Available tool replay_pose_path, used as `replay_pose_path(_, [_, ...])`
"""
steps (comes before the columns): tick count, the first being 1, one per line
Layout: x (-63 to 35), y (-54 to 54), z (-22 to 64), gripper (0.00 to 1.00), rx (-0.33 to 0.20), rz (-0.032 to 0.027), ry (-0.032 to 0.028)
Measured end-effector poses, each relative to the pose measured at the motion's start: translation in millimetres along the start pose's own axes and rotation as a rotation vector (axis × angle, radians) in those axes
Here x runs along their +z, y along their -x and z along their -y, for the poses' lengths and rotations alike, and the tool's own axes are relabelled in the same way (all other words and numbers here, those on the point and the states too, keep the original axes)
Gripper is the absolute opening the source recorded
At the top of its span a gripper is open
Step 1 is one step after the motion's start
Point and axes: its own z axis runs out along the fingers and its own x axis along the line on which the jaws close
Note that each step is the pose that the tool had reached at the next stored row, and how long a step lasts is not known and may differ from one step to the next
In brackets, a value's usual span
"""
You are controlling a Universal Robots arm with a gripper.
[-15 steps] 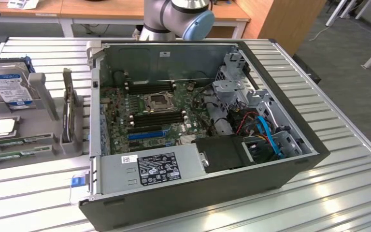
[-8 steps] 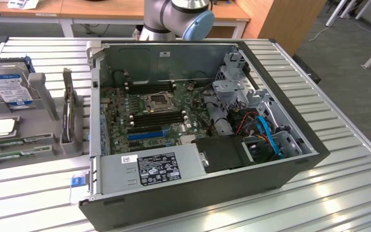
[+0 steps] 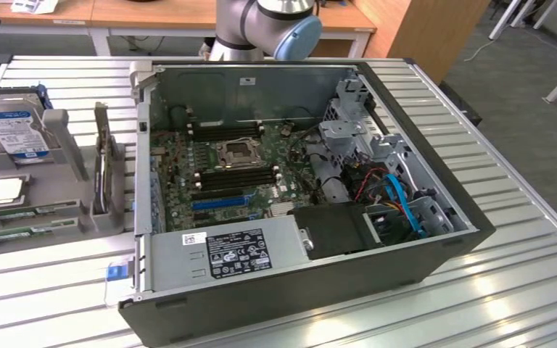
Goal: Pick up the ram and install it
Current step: 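Pick up the ram and move it above insertion slot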
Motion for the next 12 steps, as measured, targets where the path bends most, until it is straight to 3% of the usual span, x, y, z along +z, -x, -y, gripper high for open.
replay_pose_path(12, [0.2, 0.0, 0.0, 0.1, -0.118, -0.0057, 0.0027])
